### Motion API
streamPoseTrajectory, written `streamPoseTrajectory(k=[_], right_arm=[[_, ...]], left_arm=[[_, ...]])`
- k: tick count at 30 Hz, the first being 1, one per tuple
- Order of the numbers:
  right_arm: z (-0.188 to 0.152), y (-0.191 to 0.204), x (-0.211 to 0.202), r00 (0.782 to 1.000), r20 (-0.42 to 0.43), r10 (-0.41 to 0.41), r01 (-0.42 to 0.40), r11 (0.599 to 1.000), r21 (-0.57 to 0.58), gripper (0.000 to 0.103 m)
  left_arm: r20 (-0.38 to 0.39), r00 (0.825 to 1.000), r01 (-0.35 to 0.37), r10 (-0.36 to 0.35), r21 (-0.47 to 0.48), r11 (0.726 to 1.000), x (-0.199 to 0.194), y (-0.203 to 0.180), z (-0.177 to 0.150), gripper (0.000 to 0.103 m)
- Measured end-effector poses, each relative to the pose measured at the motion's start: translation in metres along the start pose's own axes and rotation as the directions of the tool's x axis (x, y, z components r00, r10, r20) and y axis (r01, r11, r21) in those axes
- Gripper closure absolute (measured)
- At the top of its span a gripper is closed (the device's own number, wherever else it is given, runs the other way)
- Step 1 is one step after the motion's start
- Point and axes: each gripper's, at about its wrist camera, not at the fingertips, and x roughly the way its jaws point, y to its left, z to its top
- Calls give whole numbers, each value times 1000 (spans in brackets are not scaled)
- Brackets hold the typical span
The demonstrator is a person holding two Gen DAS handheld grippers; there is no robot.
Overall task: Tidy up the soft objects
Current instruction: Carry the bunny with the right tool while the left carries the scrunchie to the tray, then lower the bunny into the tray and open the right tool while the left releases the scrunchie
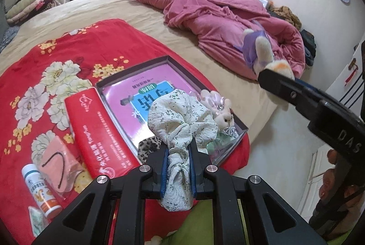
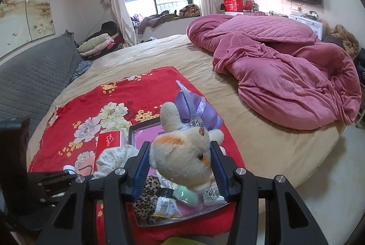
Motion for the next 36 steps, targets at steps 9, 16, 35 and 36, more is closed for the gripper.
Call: streamPoseTrajectory(k=[9, 16, 35, 36], right_arm=[[-6, -10, 32, 998, -65, -4, 3, 1000, -6, 53], [-14, -18, 55, 994, -106, -9, 10, 1000, 9, 53], [-24, -19, 105, 979, -203, 6, -5, 1000, 7, 52], [-25, -19, 110, 976, -217, 11, -9, 1000, 9, 52]], left_arm=[[-59, 998, -7, 7, -3, 1000, 38, 2, 0, 87], [-102, 995, 0, 0, -5, 1000, 65, 5, -2, 87], [-163, 986, 15, -15, 2, 1000, 106, 7, -6, 87], [-165, 986, 17, -16, 2, 1000, 107, 7, -7, 87]])
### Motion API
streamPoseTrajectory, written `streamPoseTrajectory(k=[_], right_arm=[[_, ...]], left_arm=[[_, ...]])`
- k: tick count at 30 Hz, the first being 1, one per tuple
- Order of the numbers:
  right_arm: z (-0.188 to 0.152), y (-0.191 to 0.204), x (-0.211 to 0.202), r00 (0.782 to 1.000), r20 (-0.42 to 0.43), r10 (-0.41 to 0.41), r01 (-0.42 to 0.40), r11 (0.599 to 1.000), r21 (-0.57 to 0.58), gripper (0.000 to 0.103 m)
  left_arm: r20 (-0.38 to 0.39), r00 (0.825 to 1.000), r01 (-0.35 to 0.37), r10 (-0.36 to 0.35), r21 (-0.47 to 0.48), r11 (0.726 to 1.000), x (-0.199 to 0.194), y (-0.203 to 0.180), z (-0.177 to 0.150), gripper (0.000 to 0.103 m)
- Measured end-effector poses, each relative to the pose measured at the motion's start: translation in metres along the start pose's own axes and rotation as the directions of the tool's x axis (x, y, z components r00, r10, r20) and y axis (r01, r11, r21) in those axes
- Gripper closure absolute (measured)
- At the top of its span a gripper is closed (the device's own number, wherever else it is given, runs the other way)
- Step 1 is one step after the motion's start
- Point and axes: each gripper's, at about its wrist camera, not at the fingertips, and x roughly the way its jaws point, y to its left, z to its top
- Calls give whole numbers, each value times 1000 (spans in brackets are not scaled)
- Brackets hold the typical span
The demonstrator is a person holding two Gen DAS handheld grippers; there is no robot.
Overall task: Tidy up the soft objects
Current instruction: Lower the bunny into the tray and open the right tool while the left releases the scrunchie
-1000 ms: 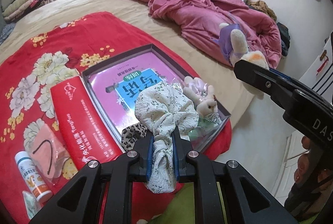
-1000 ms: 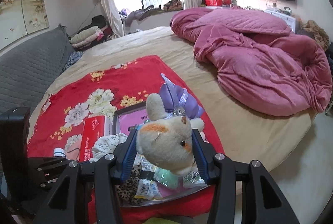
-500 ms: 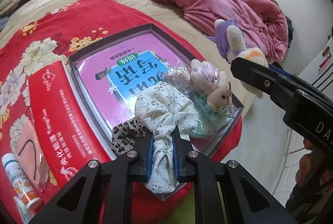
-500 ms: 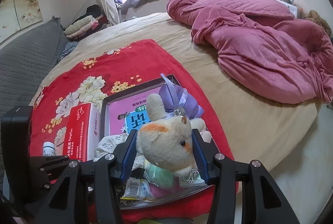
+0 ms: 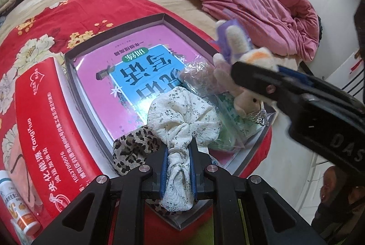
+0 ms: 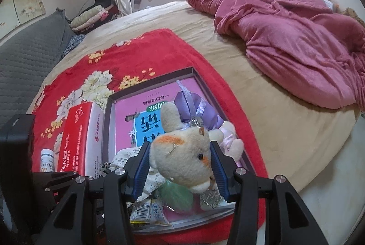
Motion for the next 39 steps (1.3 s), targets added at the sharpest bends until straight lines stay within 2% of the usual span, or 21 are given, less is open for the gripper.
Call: streamPoseTrajectory(k=[7, 14, 18, 26, 39], right_arm=[[-6, -1, 26, 998, -56, 12, -12, 1000, 0, 51], [-9, 1, 32, 999, -48, 16, -15, 1000, 8, 51], [-9, 3, 31, 999, -47, 8, -8, 1000, 3, 50], [-12, 9, 27, 999, -41, 3, -3, 1000, -4, 38], [-7, -4, -1, 1000, 22, -10, 9, 999, 45, 37]], left_arm=[[-2, 1000, 1, -1, -2, 1000, 3, 1, -1, 87], [1, 1000, 2, -2, -5, 1000, 2, 2, -1, 87], [2, 1000, 2, -2, -6, 1000, 2, 2, 0, 87], [8, 1000, -1, 1, -15, 1000, -1, 6, -1, 87], [12, 1000, -4, 4, -16, 1000, -2, 6, 0, 80]])
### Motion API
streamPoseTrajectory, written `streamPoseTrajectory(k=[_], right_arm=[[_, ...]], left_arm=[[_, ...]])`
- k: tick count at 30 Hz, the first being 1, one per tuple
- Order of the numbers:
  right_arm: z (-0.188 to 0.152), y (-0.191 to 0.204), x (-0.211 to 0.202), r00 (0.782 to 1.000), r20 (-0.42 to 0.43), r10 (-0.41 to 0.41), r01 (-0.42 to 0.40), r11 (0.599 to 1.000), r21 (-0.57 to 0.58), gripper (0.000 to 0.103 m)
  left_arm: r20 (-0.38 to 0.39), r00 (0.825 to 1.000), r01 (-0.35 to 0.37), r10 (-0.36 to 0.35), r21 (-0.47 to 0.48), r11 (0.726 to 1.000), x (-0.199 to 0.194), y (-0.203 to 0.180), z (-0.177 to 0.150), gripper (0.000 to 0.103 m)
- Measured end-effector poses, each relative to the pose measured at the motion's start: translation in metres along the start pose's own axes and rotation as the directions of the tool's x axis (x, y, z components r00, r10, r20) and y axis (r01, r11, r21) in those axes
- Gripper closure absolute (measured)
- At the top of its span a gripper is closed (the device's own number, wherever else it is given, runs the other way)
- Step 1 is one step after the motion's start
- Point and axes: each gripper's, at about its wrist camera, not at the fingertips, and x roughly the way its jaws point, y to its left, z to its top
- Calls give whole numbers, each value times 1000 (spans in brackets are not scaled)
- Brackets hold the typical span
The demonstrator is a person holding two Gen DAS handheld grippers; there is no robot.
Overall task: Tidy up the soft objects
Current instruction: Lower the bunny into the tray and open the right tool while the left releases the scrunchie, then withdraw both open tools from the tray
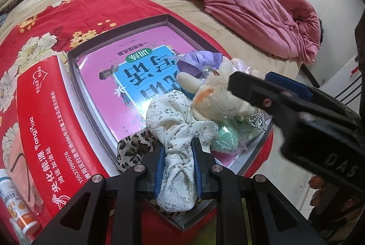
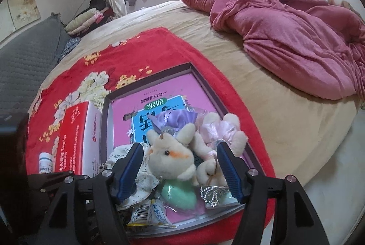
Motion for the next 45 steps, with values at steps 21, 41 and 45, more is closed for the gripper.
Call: streamPoseTrajectory(k=[21, 41, 45], right_arm=[[4, -12, -23, 997, 63, -43, 39, 998, 59, 35], [7, -4, -48, 993, 99, -68, 63, 996, 55, 31], [7, 3, -55, 992, 108, -69, 65, 997, 42, 31]], left_arm=[[71, 997, -11, 11, 10, 1000, -26, -2, 6, 50], [125, 991, -52, 48, 28, 998, -65, -4, -4, 28], [136, 989, -62, 57, 29, 998, -74, -3, -6, 27]])
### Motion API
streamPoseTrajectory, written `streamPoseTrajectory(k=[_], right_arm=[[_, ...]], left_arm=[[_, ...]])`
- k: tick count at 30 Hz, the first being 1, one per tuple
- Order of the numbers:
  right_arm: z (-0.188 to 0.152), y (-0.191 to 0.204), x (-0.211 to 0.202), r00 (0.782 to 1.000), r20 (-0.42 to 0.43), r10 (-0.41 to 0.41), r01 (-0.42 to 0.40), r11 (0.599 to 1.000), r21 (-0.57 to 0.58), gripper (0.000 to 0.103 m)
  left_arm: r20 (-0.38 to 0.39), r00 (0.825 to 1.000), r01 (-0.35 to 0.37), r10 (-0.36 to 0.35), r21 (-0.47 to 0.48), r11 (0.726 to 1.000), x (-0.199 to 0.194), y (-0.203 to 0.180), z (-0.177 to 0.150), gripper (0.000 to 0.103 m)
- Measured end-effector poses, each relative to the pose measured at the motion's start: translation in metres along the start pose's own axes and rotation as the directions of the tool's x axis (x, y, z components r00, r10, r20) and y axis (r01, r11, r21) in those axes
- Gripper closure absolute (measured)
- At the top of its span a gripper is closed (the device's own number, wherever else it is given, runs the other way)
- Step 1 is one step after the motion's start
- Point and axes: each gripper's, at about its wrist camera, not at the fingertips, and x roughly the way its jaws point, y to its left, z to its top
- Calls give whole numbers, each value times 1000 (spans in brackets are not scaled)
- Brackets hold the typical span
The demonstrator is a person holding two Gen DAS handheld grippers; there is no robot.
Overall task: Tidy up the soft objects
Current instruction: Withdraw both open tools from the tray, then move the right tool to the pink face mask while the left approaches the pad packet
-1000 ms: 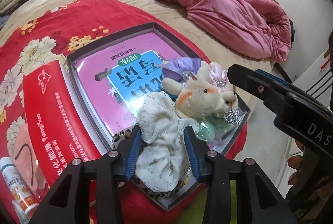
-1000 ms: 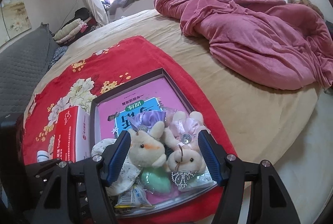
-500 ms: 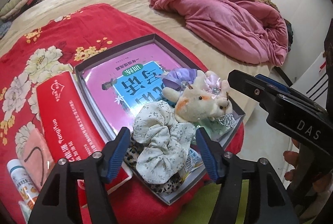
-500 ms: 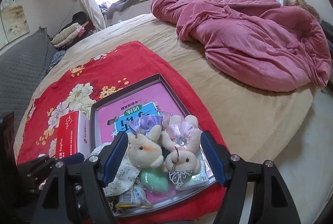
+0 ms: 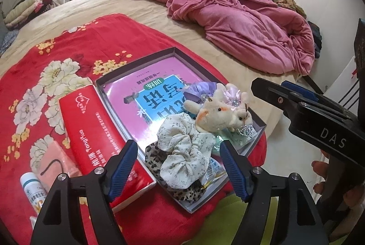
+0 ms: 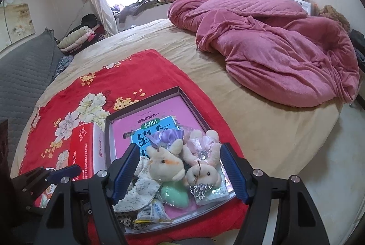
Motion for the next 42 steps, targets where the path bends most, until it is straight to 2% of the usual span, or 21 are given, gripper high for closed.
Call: streamPoseTrajectory(k=[14, 21, 29, 36, 42], right_arm=[[-4, 12, -23, 999, 16, -29, 29, 999, -38, 31], [-8, 26, -35, 1000, 25, -13, 15, 997, -72, 30], [-8, 71, -45, 998, 31, 58, -52, 987, -152, 30], [-18, 139, -49, 989, 2, 149, -143, 956, -256, 30], [-33, 200, -47, 975, -54, 216, -221, 913, -344, 29]], left_arm=[[36, 999, -9, 9, -4, 1000, -32, 6, -5, 25], [53, 998, -27, 29, -42, 999, -55, 27, -17, 25], [57, 992, -107, 116, -135, 985, -96, 91, -45, 24], [55, 979, -176, 195, -252, 952, -129, 156, -76, 24], [42, 969, -215, 243, -342, 915, -147, 203, -109, 24]])
